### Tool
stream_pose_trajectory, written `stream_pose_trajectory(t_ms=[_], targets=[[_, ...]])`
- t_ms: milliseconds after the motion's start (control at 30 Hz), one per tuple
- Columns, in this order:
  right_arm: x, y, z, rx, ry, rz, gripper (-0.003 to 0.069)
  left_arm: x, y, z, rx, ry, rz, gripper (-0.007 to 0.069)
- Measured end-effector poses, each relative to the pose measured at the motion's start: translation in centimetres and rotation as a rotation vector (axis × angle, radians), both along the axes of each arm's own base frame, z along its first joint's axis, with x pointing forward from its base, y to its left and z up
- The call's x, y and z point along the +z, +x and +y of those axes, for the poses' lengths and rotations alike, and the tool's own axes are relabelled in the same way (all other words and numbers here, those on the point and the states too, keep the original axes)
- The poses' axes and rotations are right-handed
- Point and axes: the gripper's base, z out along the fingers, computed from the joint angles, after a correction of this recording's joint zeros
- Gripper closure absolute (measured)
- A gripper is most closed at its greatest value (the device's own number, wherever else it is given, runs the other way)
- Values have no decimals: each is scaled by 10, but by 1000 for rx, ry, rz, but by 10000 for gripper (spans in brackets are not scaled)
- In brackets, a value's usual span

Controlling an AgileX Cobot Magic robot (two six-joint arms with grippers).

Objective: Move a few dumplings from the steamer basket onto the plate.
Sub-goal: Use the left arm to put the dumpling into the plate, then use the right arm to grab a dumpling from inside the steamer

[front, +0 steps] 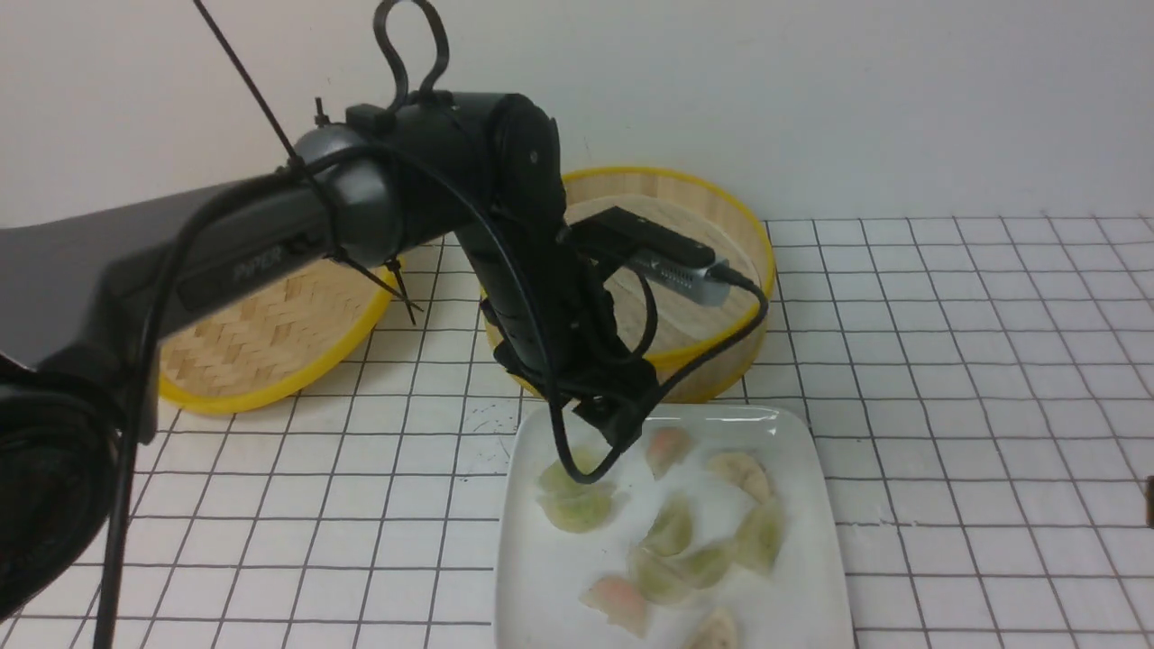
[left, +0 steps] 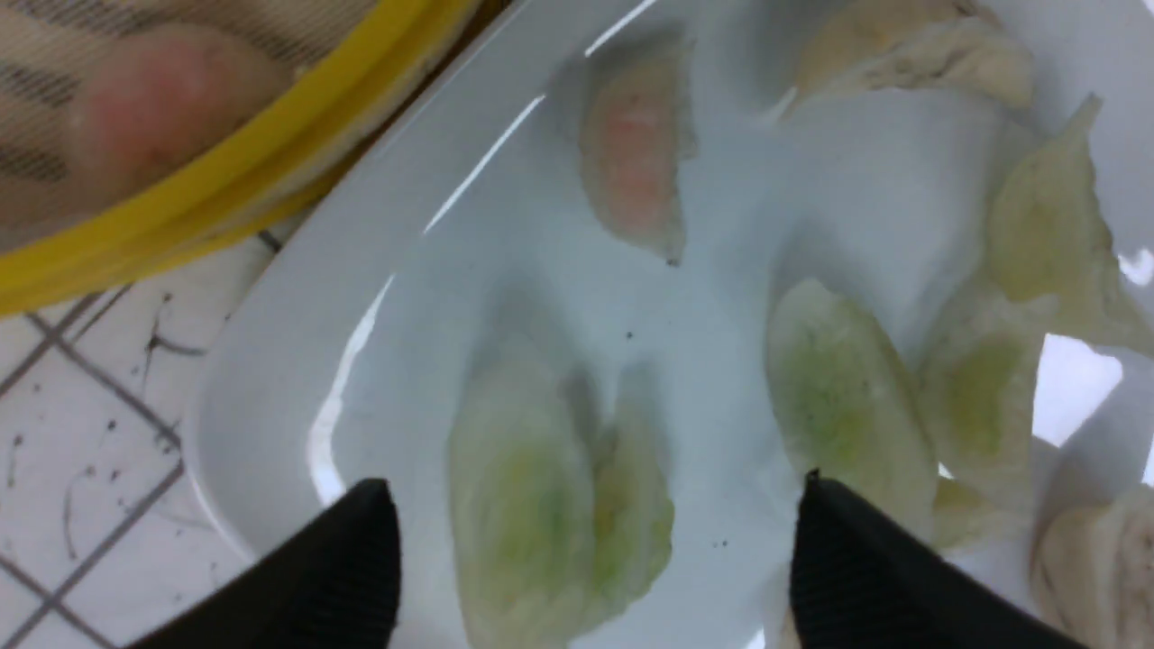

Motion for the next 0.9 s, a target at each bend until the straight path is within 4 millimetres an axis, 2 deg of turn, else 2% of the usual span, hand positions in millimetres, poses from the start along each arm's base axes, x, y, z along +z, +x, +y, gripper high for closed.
stream_pose_trajectory(t_ms=[100,167,200,233,267,300,333,367,400,467,567,700,833,900], targets=[[0,0,0,1,6,0,671,22,13,-5,39,-50,-101,20],[0,0,1,2,11,0,671,40,25,-2,110,-77,-172,65],[0,0,1,2,11,0,671,42,26,-2,120,-83,-176,74],[1,0,1,3,17,-1,671,59,42,7,204,-107,-230,188],[1,0,1,4,20,-1,671,64,48,11,230,-117,-246,237],[1,0,2,5,26,-1,671,72,61,20,268,-130,-280,349],[1,0,2,5,27,-1,671,75,70,27,287,-137,-299,426],[1,0,2,5,28,-1,671,76,74,30,290,-138,-310,462],[1,0,2,5,29,-2,671,76,89,38,293,-146,-343,550],[1,0,2,5,30,-2,671,69,111,47,280,-166,-374,608],[2,0,2,10,26,-10,671,43,129,42,227,-182,-367,619],[2,0,2,12,23,-14,671,24,137,37,196,-180,-361,580],[2,1,2,14,22,-15,671,2,143,35,198,-172,-335,427],[0,4,2,14,23,2,671,-1,140,35,202,-158,-289,400]])
